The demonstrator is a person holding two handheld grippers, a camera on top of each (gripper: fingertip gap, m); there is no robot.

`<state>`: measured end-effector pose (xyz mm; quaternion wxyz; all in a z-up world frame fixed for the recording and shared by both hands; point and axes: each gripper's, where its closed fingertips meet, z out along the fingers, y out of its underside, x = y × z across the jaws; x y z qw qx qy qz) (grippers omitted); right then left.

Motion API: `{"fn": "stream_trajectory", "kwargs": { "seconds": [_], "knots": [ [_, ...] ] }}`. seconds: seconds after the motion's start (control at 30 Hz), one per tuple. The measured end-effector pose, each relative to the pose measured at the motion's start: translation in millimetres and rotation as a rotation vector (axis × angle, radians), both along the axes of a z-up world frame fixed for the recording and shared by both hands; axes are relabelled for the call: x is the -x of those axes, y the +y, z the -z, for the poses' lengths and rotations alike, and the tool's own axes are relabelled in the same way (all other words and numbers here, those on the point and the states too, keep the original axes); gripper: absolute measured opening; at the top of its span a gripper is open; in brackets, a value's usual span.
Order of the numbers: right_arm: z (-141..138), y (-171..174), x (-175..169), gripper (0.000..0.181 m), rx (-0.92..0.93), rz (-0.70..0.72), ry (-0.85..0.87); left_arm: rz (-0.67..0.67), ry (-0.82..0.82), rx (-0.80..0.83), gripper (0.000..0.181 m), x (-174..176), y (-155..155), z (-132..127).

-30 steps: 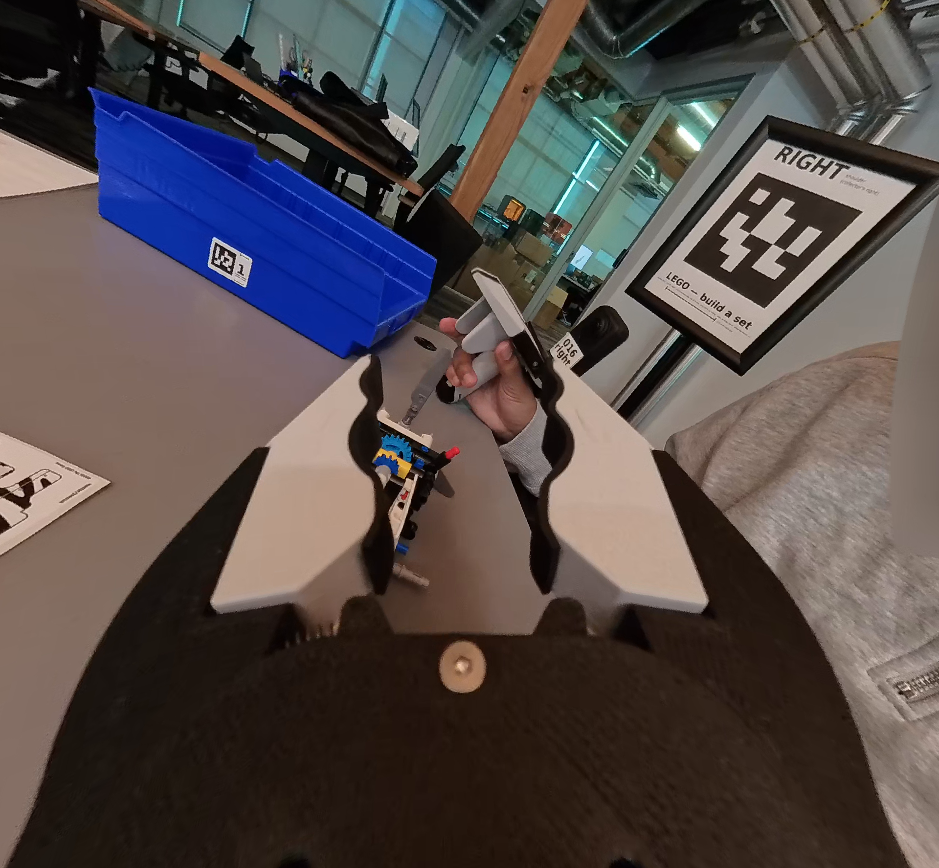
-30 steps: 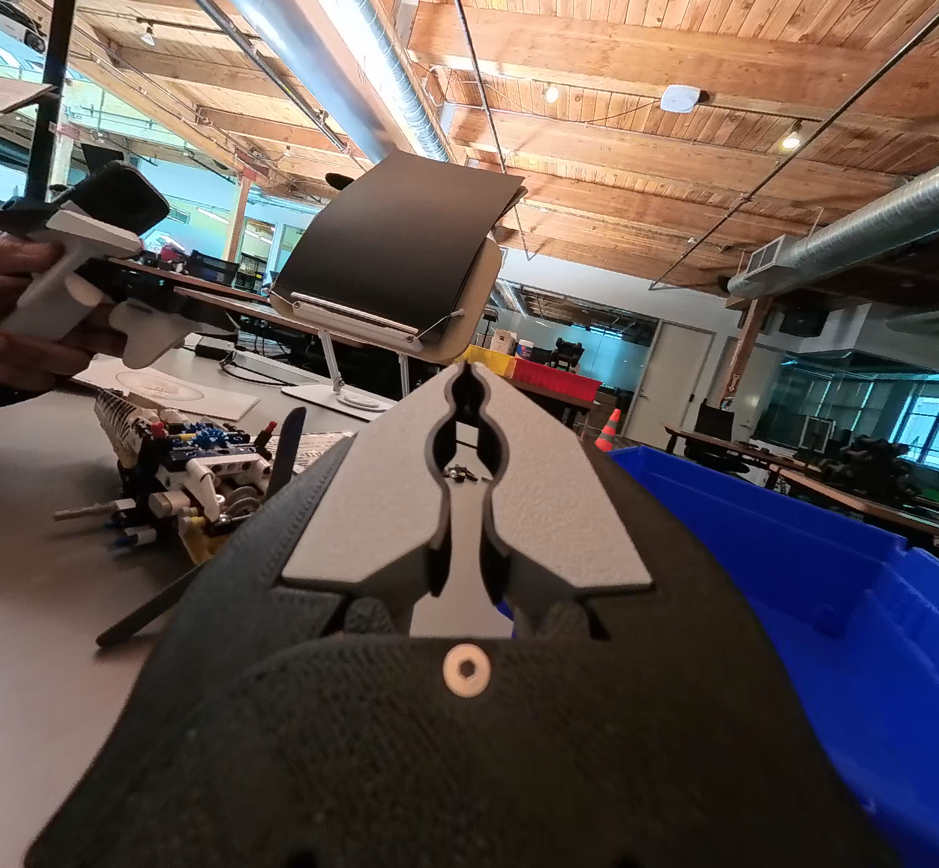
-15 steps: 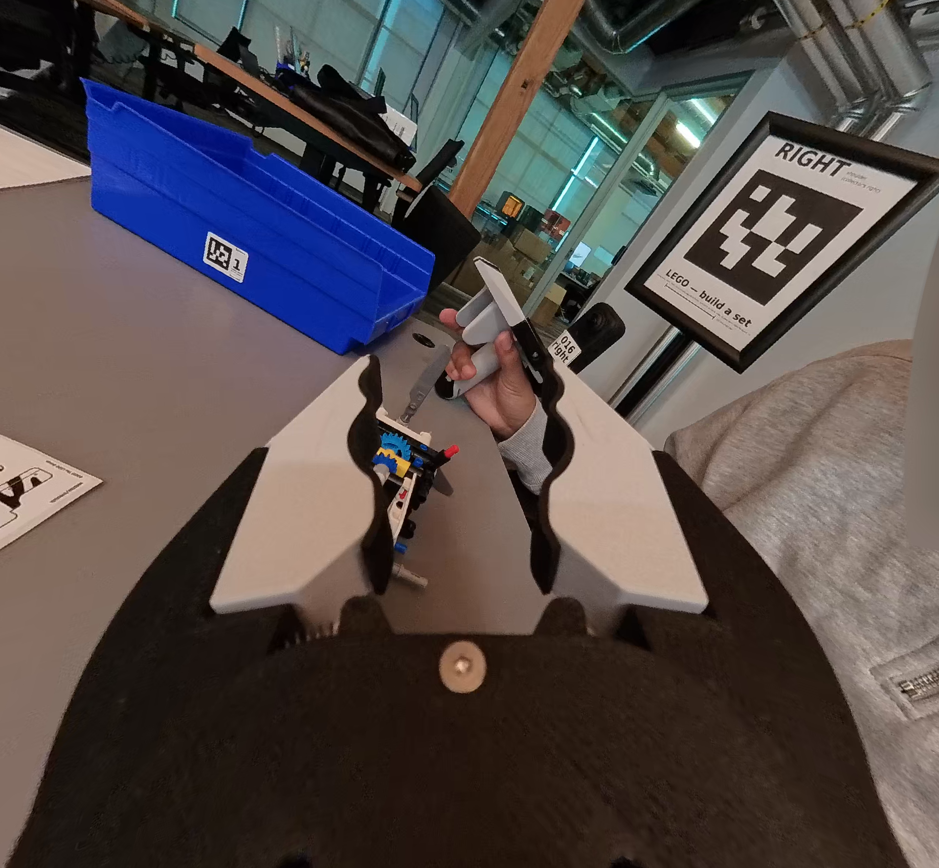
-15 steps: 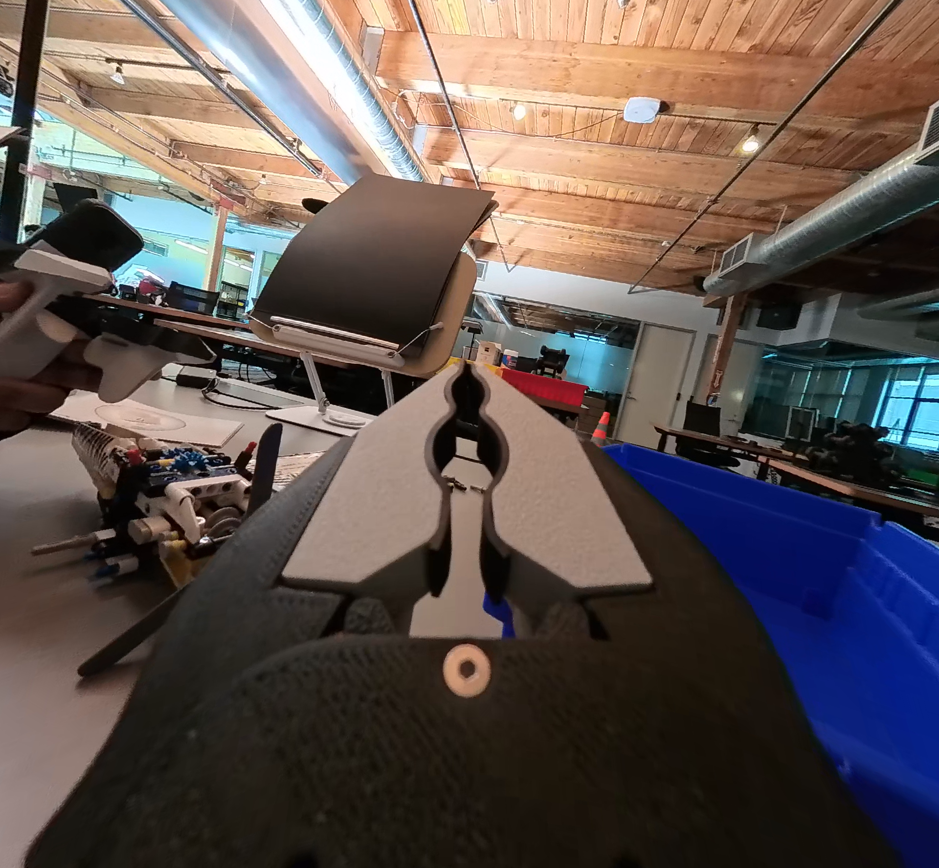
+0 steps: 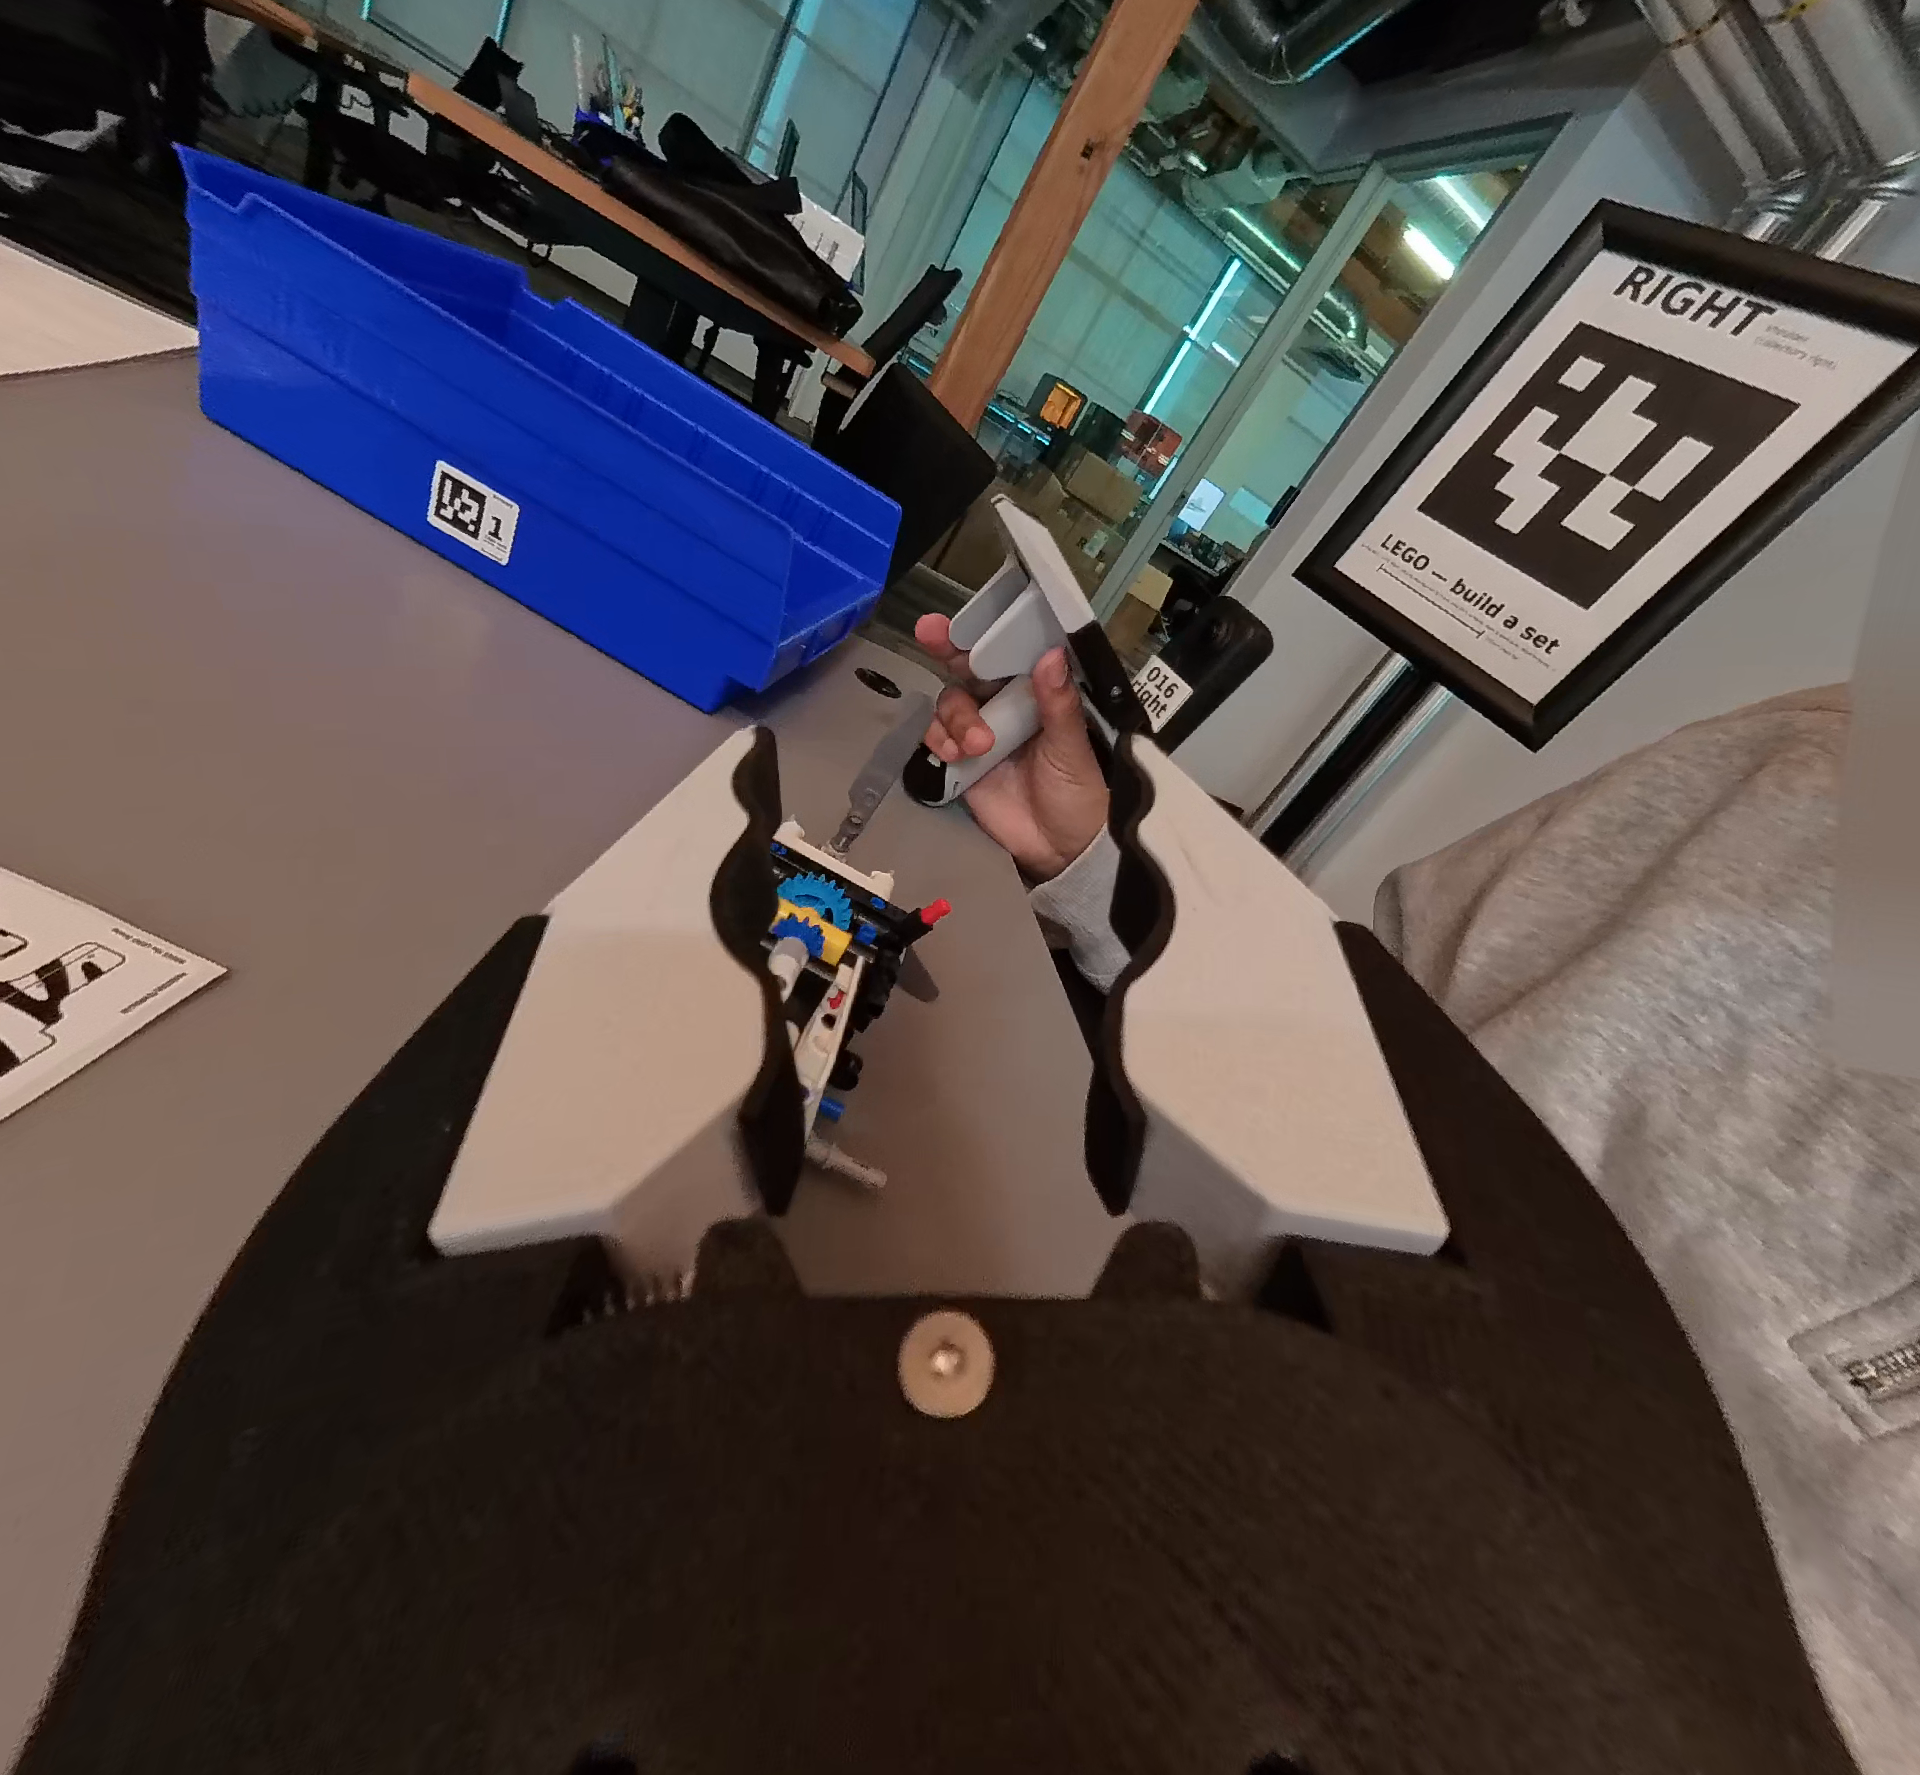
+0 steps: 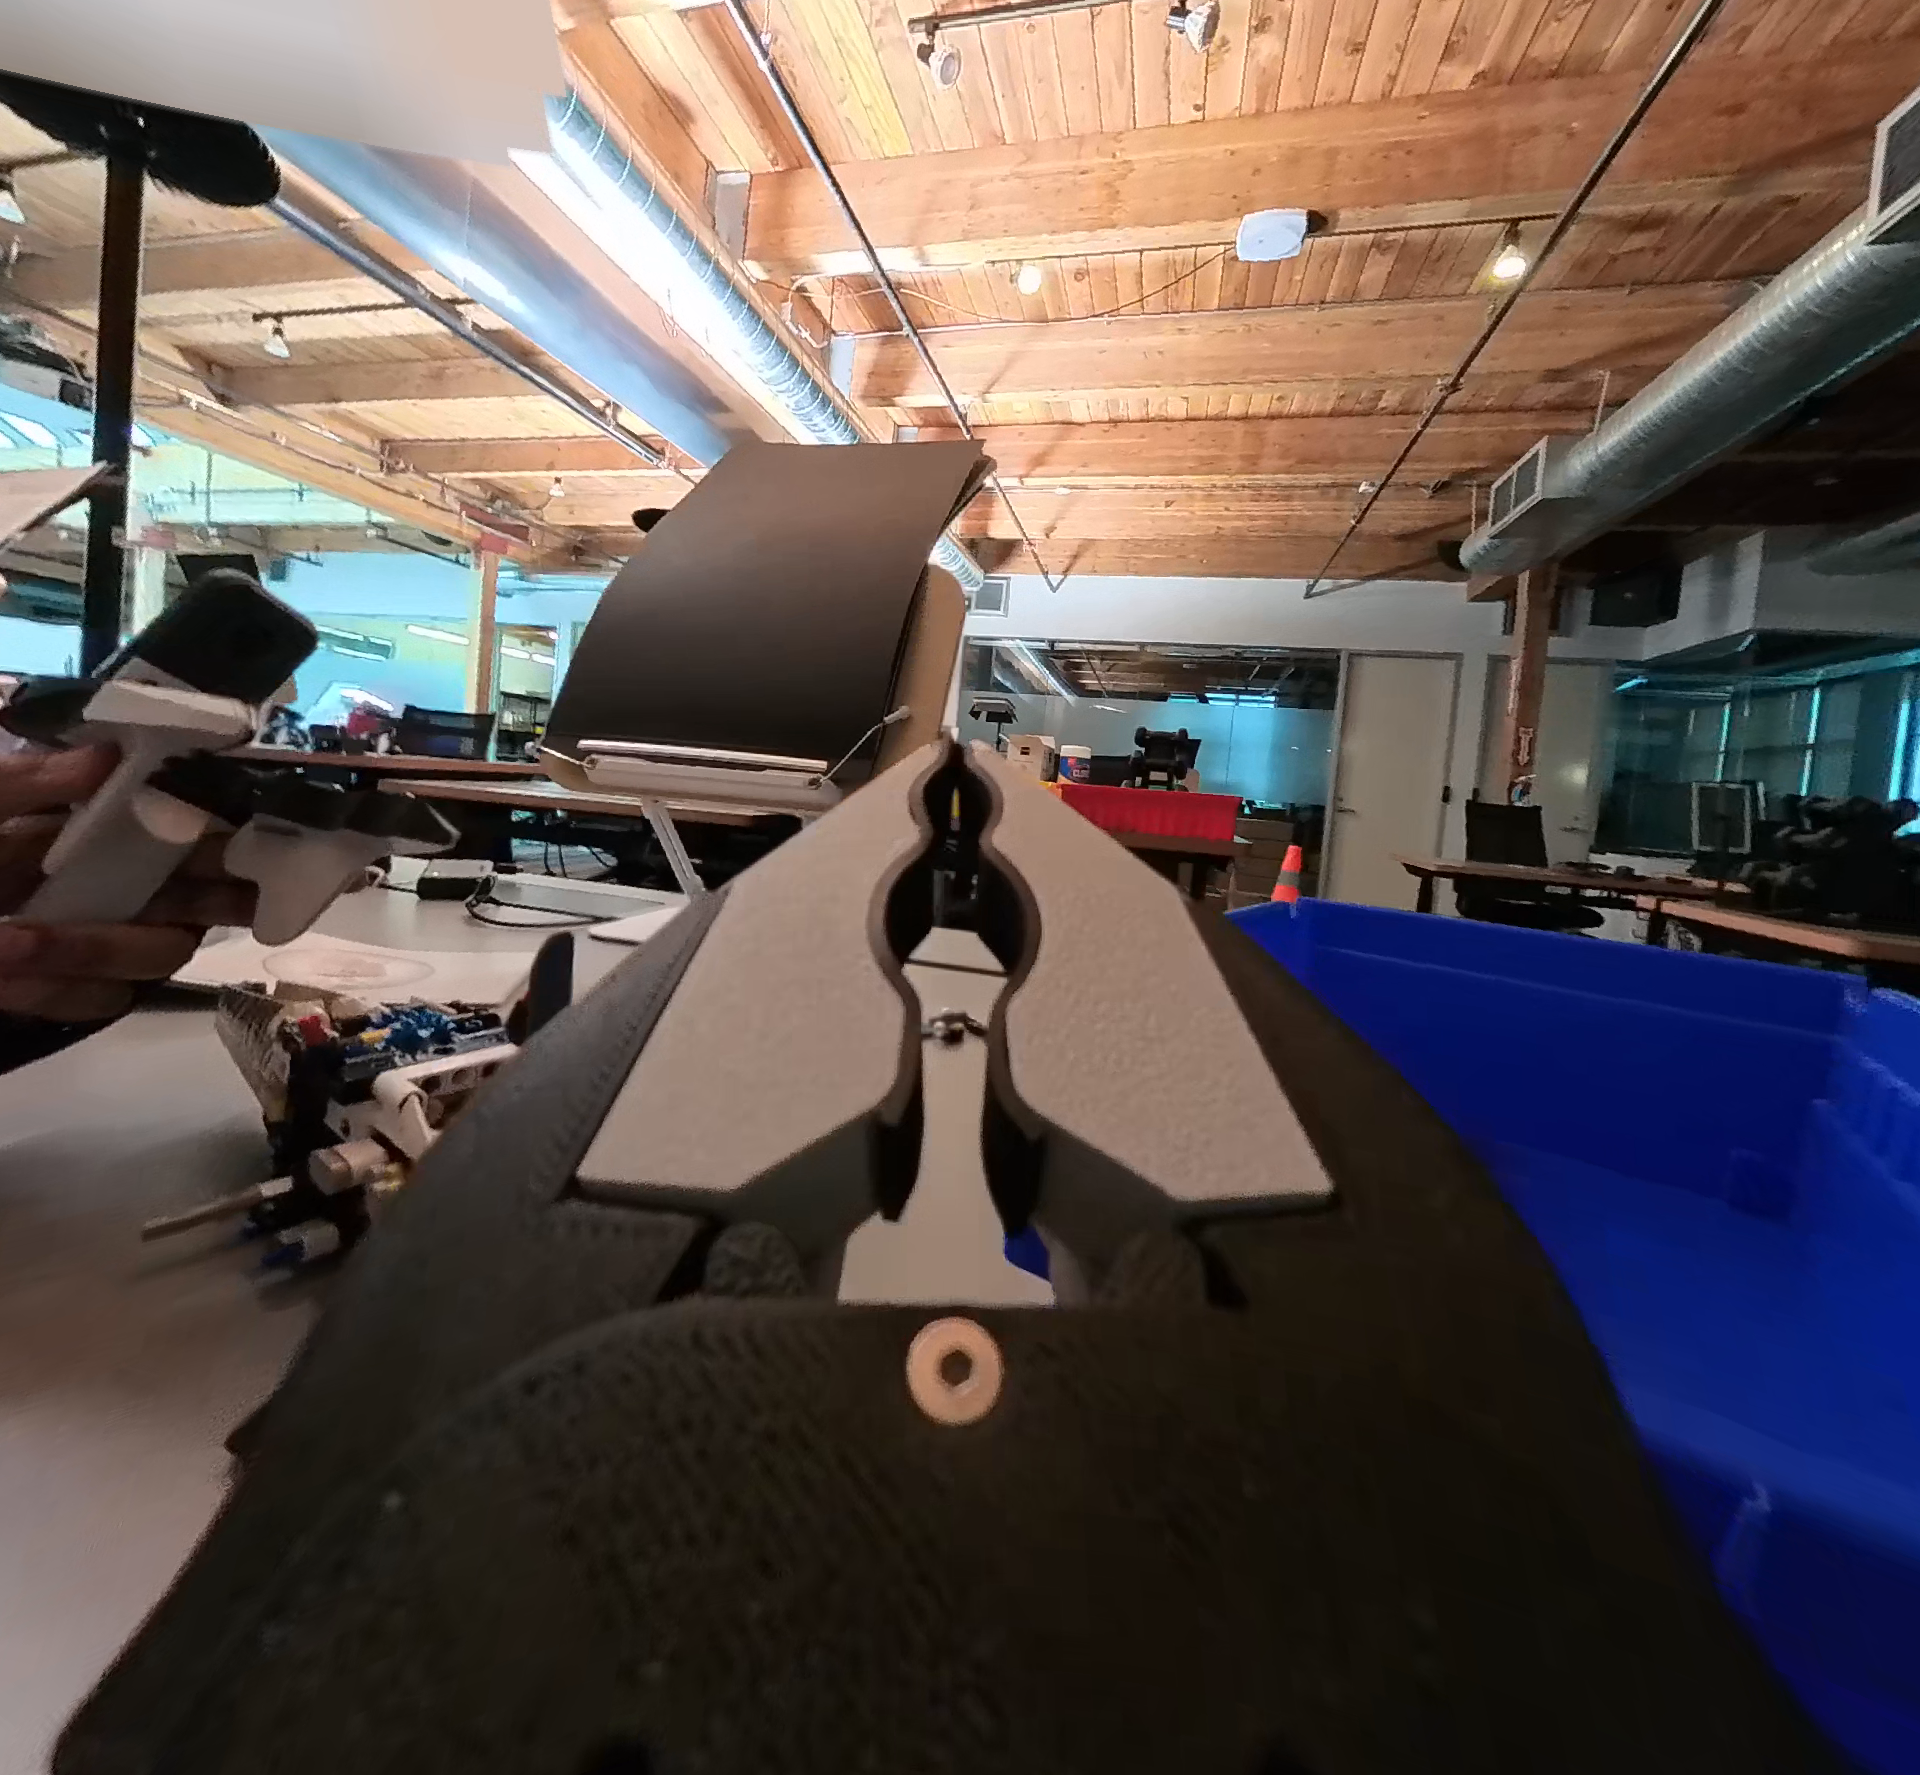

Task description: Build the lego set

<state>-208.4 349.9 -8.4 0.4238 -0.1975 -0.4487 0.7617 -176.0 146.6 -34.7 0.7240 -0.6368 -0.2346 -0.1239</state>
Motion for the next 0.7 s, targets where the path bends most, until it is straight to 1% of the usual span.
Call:
{"fn": "stream_trajectory", "kwargs": {
  "seconds": [0.13, 0.7],
  "knots": [
    [-1.1, 7.2, 1.7, 0.000, 0.049, -0.012, -0.016, 0.001, -0.003, -0.002, 0.063, 0.1, -0.1, 0.2],
    [-1.1, 3.8, 1.7, 0.000, 0.031, -0.012, -0.012, 0.003, 0.003, -0.001, 0.063, -1.0, 0.9, -0.7]
  ]
}}
